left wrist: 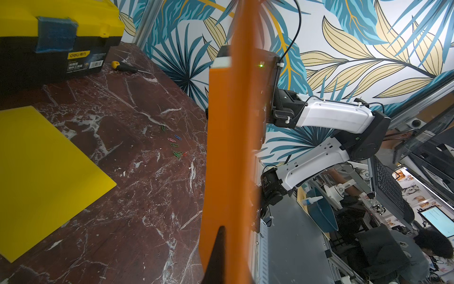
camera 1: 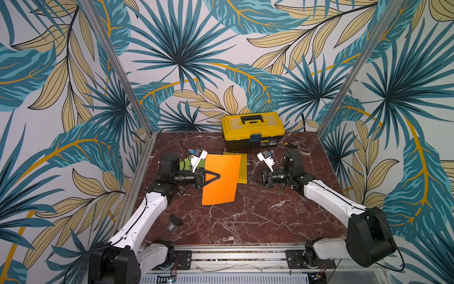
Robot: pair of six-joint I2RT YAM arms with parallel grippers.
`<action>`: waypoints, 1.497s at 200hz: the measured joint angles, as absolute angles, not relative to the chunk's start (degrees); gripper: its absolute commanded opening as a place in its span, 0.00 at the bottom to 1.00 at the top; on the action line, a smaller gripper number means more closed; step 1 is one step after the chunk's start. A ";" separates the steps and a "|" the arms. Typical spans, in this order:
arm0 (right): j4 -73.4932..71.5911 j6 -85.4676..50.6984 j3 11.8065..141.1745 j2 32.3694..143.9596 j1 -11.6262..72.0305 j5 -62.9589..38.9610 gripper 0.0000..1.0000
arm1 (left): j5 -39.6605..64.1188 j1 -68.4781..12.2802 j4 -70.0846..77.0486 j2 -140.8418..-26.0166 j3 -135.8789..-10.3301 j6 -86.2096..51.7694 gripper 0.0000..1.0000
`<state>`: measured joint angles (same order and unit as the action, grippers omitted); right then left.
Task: Unclip the paperclips from the documents
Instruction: Place the paper clip at the center of the board.
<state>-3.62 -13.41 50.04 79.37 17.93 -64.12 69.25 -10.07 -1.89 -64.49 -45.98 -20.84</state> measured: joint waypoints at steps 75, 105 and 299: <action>-0.80 -16.10 44.86 76.18 11.07 -49.45 0.00 | 69.25 -10.04 -1.89 -64.49 -45.98 -20.84 0.00; 2.76 -18.90 43.13 76.36 5.37 -38.89 0.00 | 69.25 -10.04 -1.89 -64.49 -45.98 -20.84 0.00; 11.73 -28.29 40.64 86.43 -3.40 -21.91 0.09 | 69.23 -10.02 -1.87 -63.96 -44.71 -20.82 0.00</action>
<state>11.73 -28.29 40.64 86.43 -3.40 -21.91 69.23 -10.02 -1.87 -63.96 -44.71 -20.82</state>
